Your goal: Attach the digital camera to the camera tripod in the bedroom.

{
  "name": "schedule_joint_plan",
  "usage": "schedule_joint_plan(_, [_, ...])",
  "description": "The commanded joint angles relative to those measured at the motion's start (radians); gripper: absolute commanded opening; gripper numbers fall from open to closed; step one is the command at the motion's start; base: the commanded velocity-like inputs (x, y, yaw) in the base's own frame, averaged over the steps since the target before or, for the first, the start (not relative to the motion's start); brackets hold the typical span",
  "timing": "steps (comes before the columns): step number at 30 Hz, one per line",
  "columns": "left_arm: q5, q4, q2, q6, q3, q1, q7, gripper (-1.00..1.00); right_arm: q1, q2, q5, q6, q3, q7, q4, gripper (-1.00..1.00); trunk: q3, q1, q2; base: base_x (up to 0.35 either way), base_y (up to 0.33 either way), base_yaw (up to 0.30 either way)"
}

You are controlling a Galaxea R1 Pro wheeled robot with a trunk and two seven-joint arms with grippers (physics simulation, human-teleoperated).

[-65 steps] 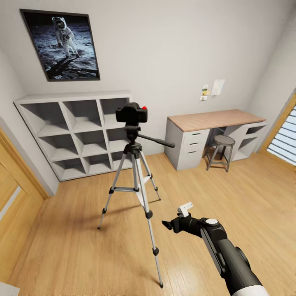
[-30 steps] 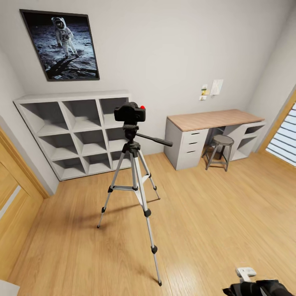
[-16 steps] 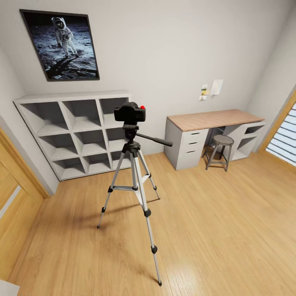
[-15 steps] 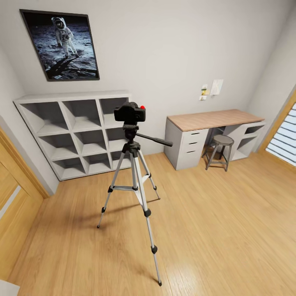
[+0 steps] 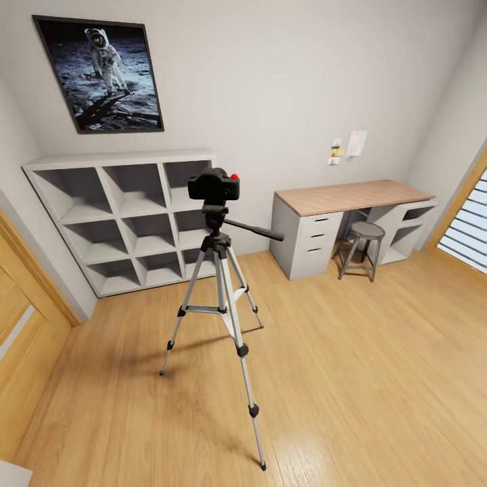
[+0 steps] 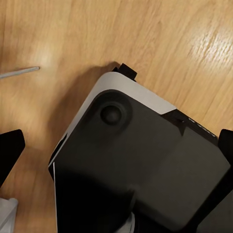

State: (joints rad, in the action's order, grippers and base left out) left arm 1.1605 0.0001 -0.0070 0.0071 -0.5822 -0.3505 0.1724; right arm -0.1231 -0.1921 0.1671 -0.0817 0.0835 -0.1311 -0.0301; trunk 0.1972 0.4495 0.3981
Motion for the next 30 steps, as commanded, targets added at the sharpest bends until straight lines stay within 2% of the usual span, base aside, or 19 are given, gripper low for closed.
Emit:
schedule_joint_plan(1, [0.007,0.0,0.0,0.001,-0.008,-0.001,0.004,1.0,-0.001,0.0,0.019,-0.005,0.009,-0.001,-0.003,1.0,0.002,0.001,0.002,0.0,0.0,0.0])
schedule_joint_plan(16, [0.001,0.0,0.001,0.003,-0.01,-0.001,0.003,1.0,-0.001,0.007,0.035,-0.008,0.01,0.002,-0.004,1.0,0.001,0.001,0.002,0.0,0.0,0.0])
schedule_joint_plan(30, [0.002,0.0,0.002,0.002,-0.01,0.001,0.003,1.0,0.002,0.011,0.035,-0.01,0.01,0.007,-0.005,1.0,-0.018,0.001,0.002,0.0,0.0,0.0])
